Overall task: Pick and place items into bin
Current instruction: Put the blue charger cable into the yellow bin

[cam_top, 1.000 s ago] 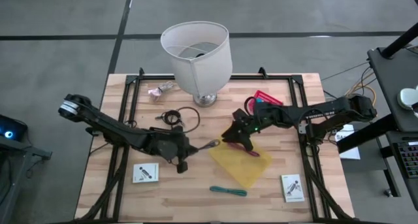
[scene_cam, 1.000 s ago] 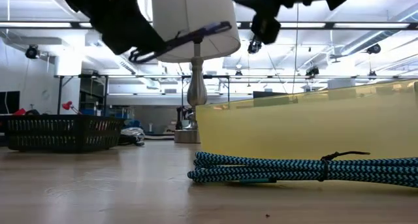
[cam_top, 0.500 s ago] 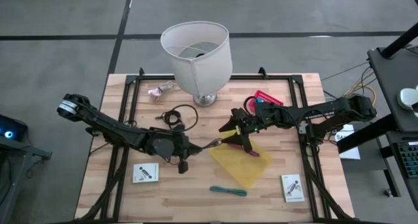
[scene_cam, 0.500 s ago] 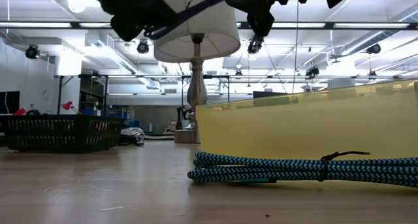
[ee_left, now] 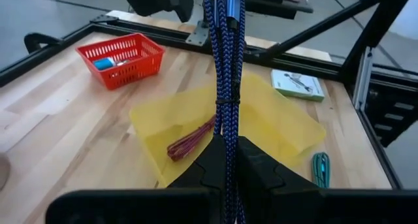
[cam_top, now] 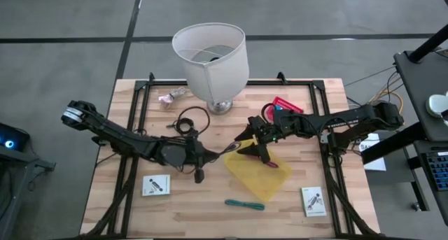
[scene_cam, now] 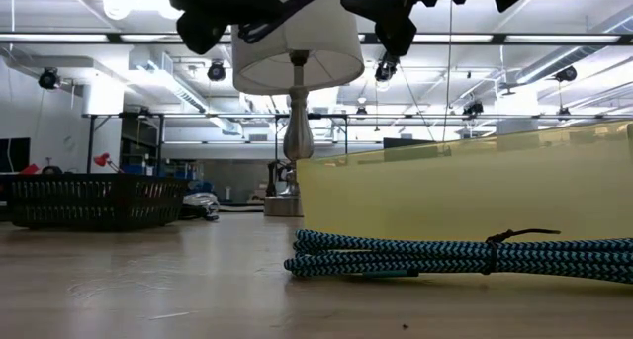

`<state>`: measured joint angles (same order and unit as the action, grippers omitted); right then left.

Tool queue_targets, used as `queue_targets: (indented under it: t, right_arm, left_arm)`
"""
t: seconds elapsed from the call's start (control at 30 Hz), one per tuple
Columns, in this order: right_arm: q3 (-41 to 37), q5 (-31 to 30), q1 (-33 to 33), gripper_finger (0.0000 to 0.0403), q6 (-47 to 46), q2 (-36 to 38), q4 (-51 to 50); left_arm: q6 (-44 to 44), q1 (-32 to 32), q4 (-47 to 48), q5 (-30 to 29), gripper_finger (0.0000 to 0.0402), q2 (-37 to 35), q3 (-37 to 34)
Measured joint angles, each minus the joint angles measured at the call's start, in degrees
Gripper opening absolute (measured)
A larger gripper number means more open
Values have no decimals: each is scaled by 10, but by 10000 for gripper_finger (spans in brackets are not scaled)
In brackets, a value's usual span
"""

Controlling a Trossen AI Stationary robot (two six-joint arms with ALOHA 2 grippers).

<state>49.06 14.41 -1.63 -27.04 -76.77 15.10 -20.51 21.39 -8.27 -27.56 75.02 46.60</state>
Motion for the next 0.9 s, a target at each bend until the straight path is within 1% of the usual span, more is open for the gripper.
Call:
queue_targets:
  t: [0.13, 0.5, 0.73, 0.9]
  right_arm:
    - [0, -27, 0, 254, -15, 0, 0]
    - [0, -30, 0, 206, -28, 0, 1]
    - [0, -30, 0, 164, -30, 0, 1]
    - [0, -30, 0, 124, -30, 0, 1]
  left_arm:
    - [0, -3, -3, 0, 6, 6, 3]
    - [0, -12, -8, -2, 6, 6, 1]
    - [2, -15, -15, -2, 6, 5, 0]
    - [2, -16, -18, -2, 6, 5, 0]
